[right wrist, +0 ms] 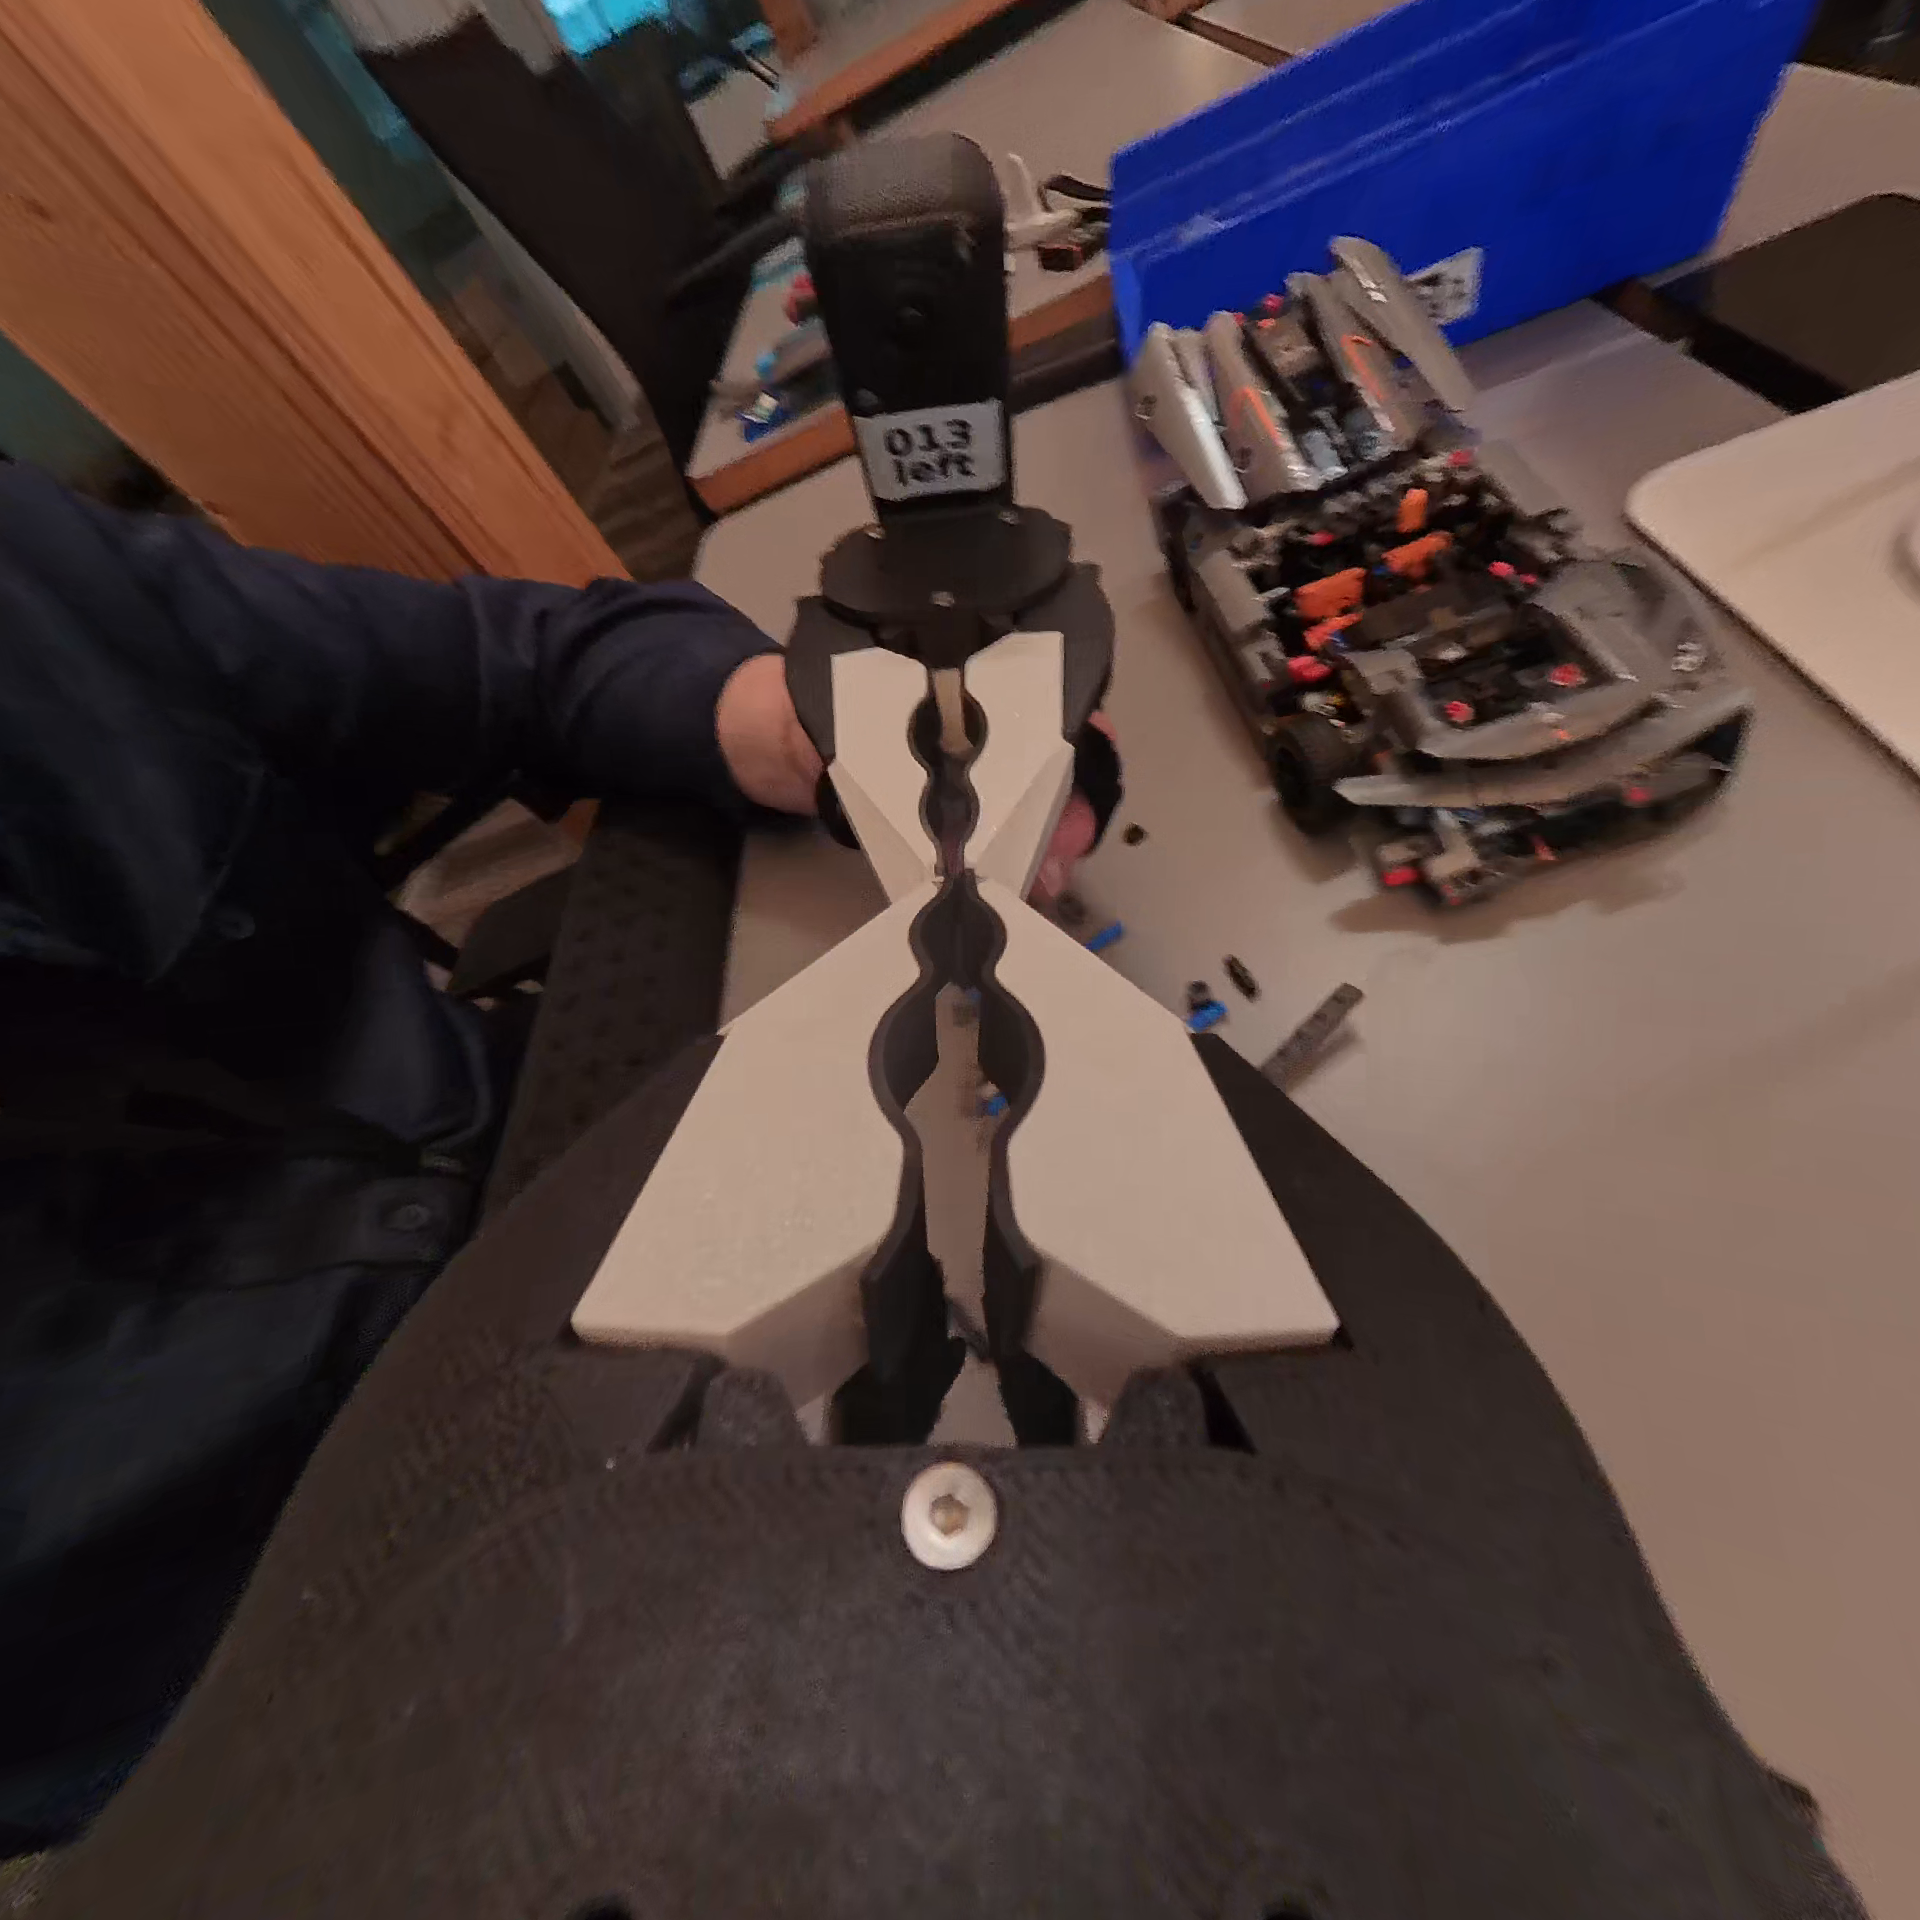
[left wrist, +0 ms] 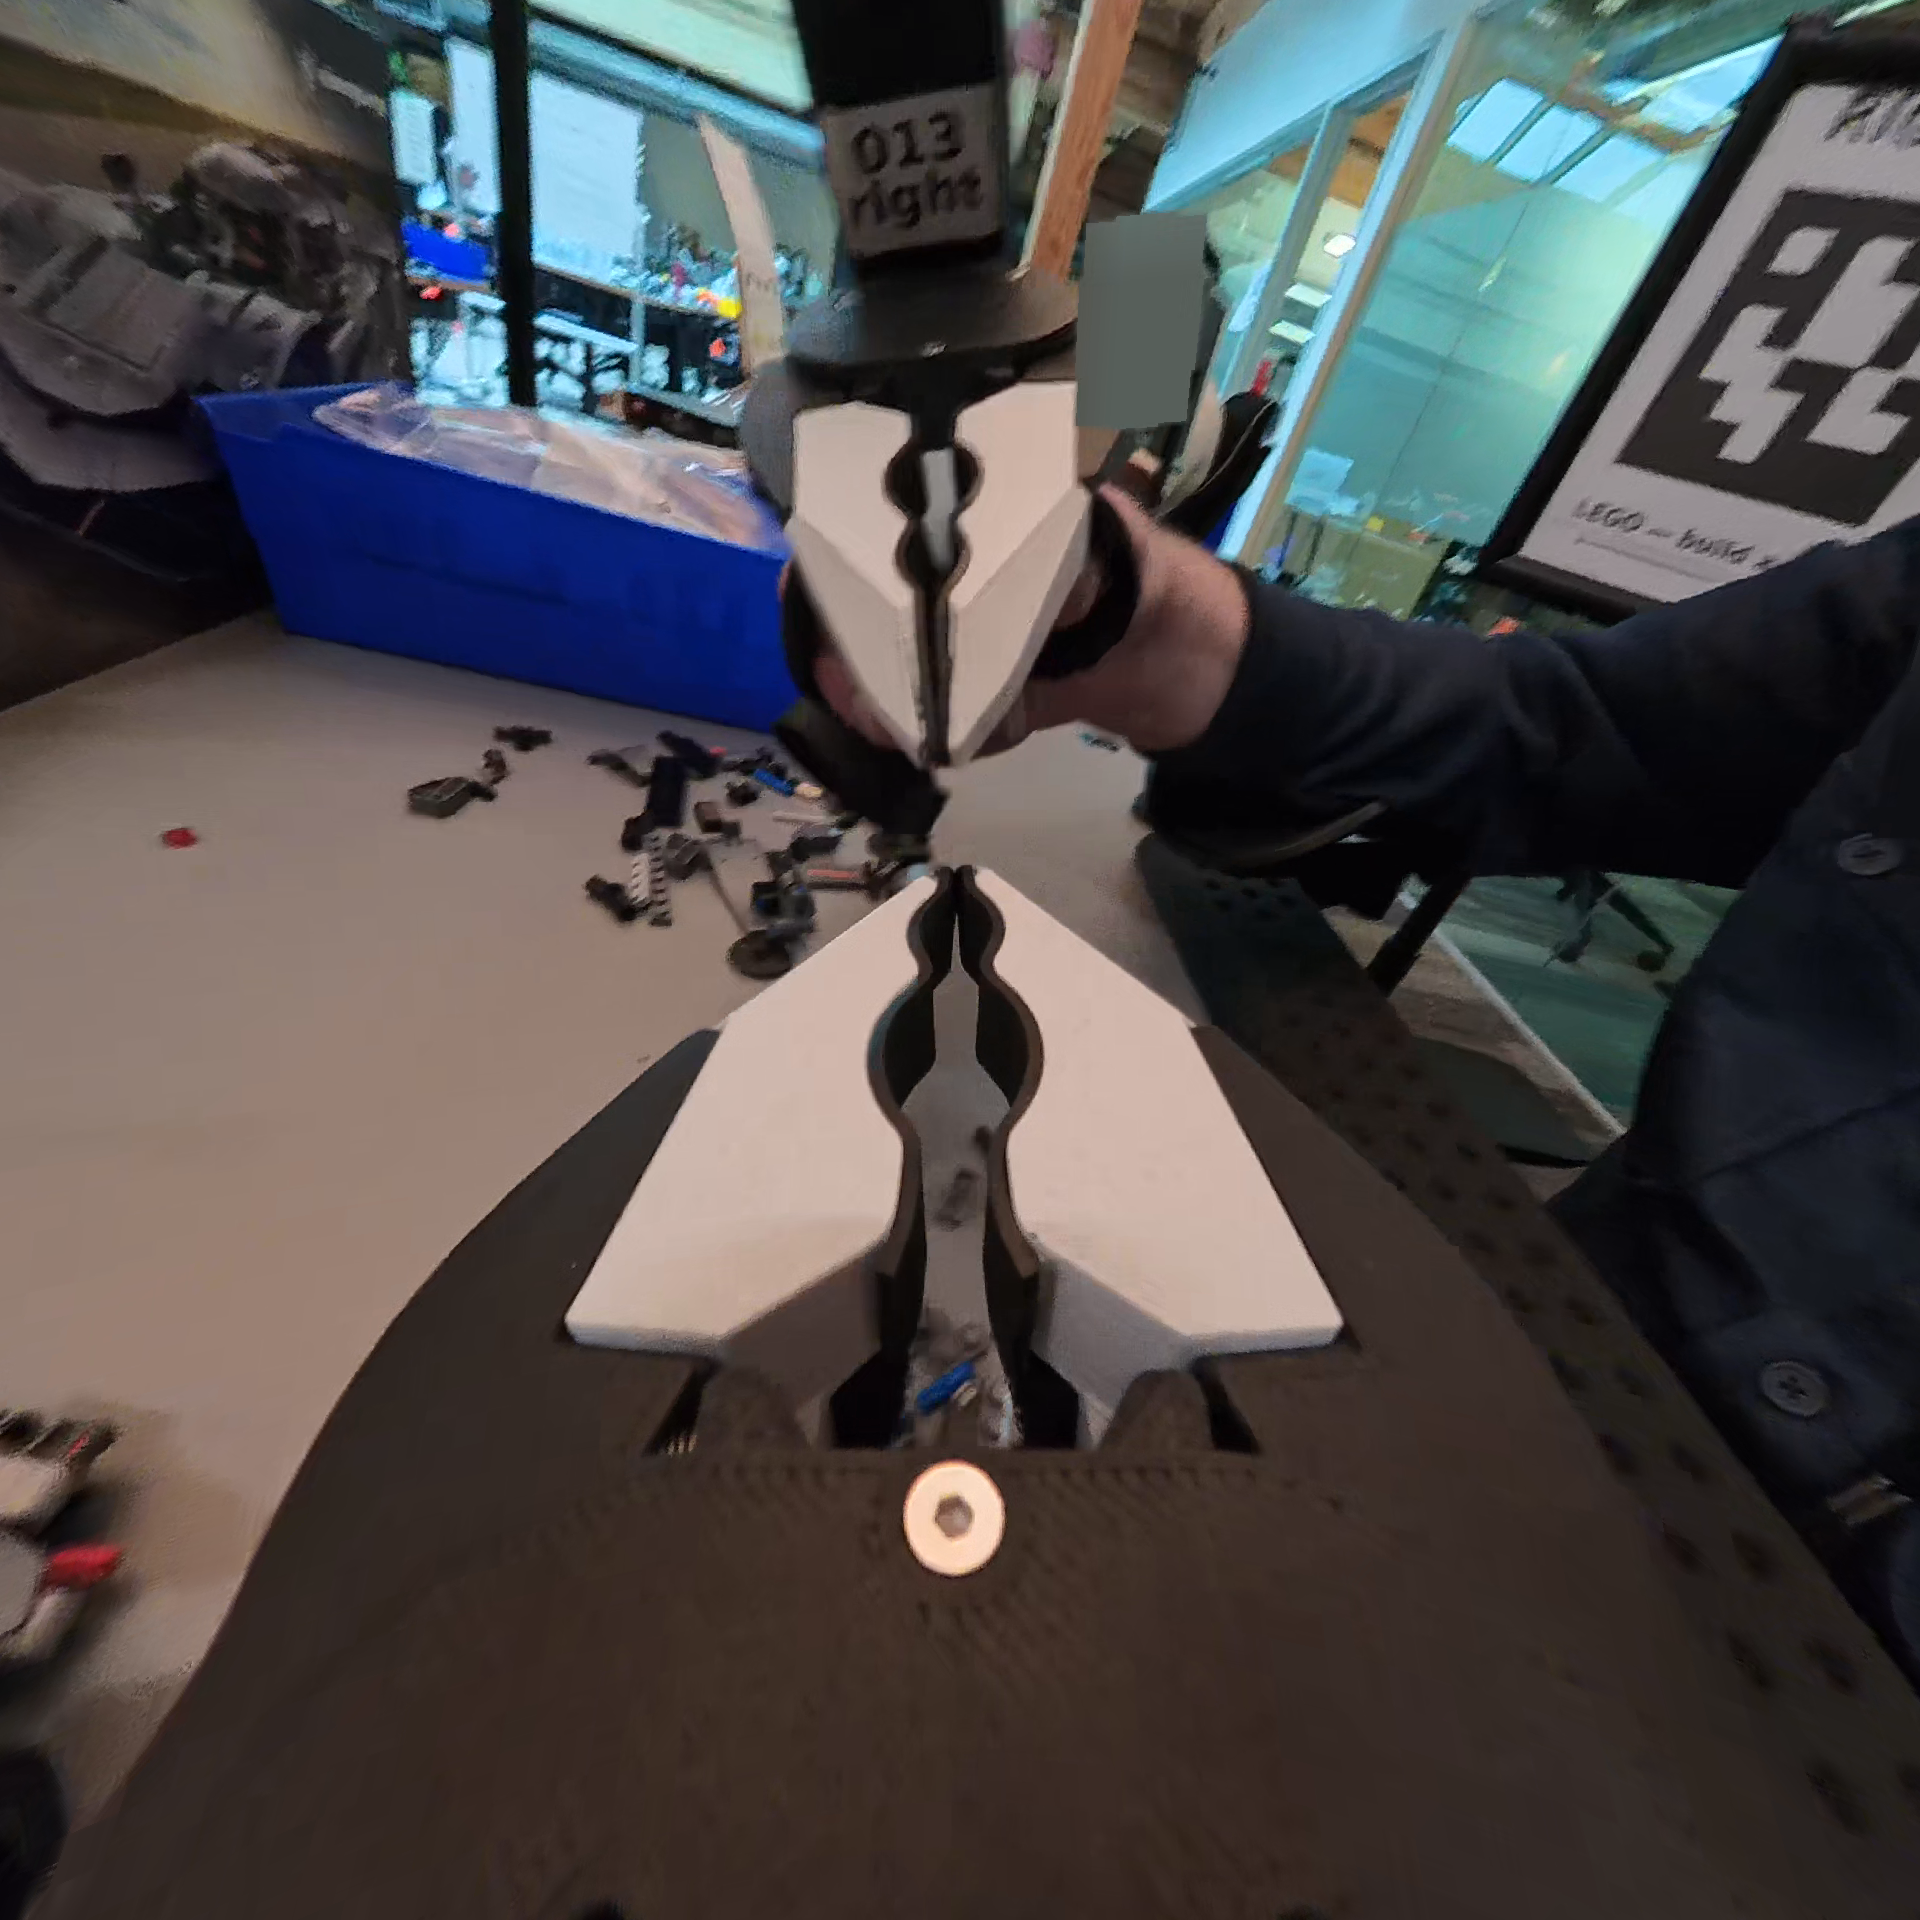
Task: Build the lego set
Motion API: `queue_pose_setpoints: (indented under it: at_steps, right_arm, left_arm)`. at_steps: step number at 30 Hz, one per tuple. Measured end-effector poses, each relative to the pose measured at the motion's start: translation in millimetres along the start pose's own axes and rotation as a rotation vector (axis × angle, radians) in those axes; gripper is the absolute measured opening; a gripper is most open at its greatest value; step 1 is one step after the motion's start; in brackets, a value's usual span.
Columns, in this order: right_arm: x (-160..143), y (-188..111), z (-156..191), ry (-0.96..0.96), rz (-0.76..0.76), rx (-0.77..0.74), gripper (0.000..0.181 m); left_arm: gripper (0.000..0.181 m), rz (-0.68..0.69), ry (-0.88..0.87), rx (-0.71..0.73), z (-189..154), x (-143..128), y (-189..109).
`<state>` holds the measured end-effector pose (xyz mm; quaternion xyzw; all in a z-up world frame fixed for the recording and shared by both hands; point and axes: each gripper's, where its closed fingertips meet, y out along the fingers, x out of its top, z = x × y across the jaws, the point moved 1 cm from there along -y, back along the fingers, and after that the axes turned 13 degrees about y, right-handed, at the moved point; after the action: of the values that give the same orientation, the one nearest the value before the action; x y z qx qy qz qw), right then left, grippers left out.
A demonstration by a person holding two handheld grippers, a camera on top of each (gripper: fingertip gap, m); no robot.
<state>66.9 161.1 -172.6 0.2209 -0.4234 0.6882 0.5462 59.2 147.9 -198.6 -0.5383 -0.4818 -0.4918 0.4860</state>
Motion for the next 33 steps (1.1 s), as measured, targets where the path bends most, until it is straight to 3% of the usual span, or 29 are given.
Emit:
queue_pose_setpoints:
  at_steps: [3, 10, 14, 19, 26, 33]
  right_arm:
    - [-5.3, -7.5, -22.6, 0.013, 0.02, -0.113, 0.0]
    - [-45.9, 3.5, -73.0, -0.061, 0.271, -0.415, 0.016]
    - [-62.9, 11.6, -74.5, -0.076, 0.414, -0.437, 0.019]
    - [-89.0, 12.8, -85.7, -0.102, 0.564, -0.501, 0.03]
    - [-60.3, 34.7, -115.5, -0.187, 0.51, -0.646, 0.025]
    - [-46.4, 69.8, -150.8, -0.119, 0.486, -0.631, 0.025]
  left_arm:
    - [0.0, 0.105, 0.027, 0.094, 18.0, -17.1, -5.3]
    - [0.003, 0.269, 0.078, 0.437, 68.3, -37.8, -34.7]
    - [0.003, 0.317, 0.084, 0.492, 76.5, -44.8, -42.5]
    - [0.012, 0.488, 0.126, 0.538, 85.9, -64.3, -41.5]
    - [0.012, 0.455, 0.217, 0.668, 98.8, -51.1, -53.5]
    - [0.01, 0.396, 0.238, 0.732, 104.8, -40.5, -69.2]
